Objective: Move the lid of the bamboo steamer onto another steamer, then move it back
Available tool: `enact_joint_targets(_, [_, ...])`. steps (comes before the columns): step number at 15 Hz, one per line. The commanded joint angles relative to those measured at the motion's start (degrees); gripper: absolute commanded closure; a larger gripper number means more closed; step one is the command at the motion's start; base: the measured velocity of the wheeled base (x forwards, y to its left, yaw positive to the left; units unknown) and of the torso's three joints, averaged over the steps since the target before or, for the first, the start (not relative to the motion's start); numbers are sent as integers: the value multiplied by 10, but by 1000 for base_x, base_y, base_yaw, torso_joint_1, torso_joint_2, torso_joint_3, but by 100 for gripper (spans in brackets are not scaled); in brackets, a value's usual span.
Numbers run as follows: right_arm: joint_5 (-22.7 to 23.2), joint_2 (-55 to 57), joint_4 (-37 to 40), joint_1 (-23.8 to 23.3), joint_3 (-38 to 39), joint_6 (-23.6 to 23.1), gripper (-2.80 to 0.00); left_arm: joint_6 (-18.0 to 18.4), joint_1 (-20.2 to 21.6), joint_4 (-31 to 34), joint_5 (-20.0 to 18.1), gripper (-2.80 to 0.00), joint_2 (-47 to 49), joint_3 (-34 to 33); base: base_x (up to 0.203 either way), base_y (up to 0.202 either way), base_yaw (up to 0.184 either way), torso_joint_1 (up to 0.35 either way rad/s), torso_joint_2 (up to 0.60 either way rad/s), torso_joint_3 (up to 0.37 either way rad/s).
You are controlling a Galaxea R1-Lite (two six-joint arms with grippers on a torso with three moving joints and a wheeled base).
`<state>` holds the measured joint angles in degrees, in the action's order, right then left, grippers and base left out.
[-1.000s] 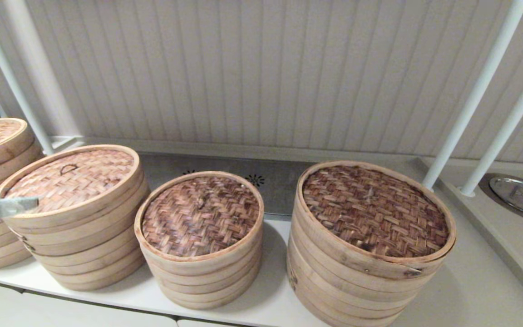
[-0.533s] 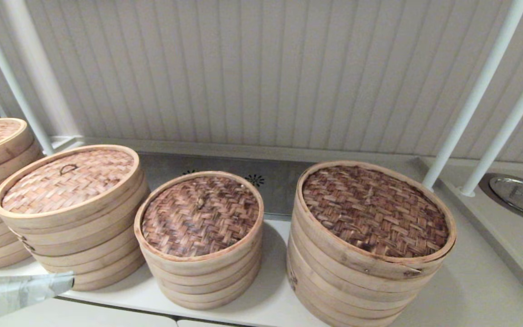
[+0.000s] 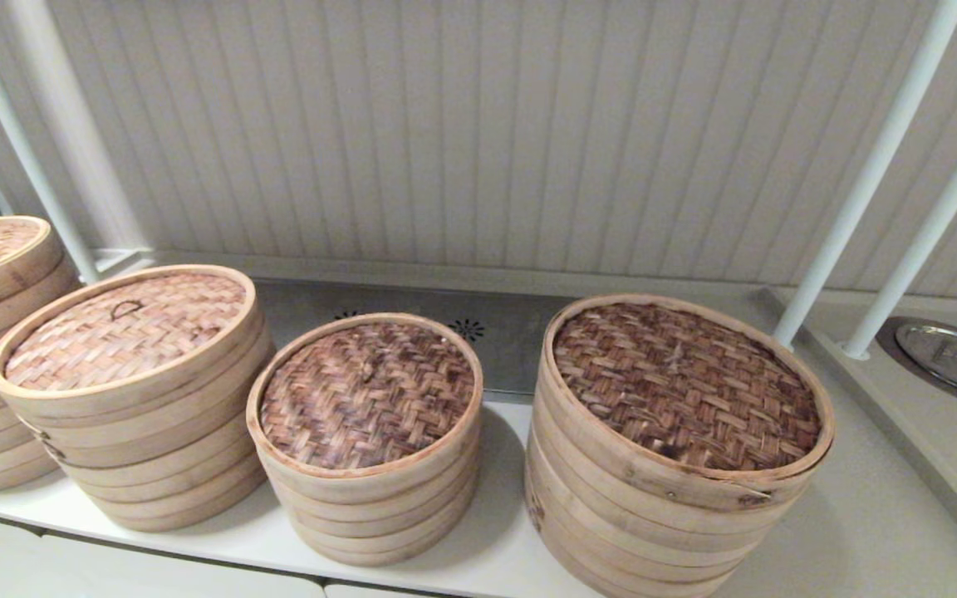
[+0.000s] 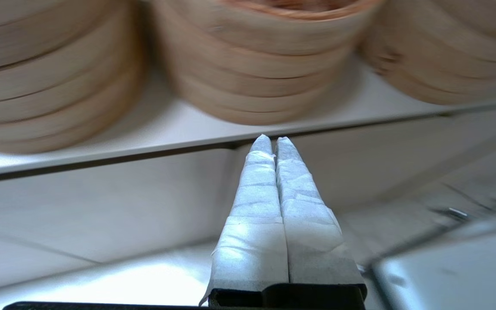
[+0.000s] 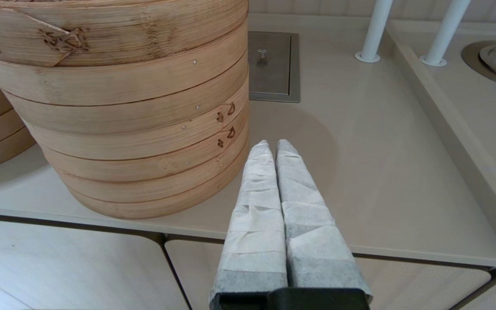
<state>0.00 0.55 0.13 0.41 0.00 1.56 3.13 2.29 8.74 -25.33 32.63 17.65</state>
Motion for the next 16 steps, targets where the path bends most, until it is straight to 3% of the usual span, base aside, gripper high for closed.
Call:
enact_joint_targets(1, [0,0,0,0,0,0,0,-1,0,-11,42,0,-86,-52,0,0,0,0,0,0])
enact_joint_targets(6, [0,0,0,0,0,0,0,-17,1,-29,119,0,-131,-87,0,0,0,0,0,0])
enact_joint_targets(12, [0,0,0,0,0,0,0,-24,1,-46,164,0,-194,-144,0,0,0,0,0,0])
enact_joint_targets(16, [0,0,0,0,0,0,0,-12,1,-117,219,0,-196,-178,0,0,0,0,0,0])
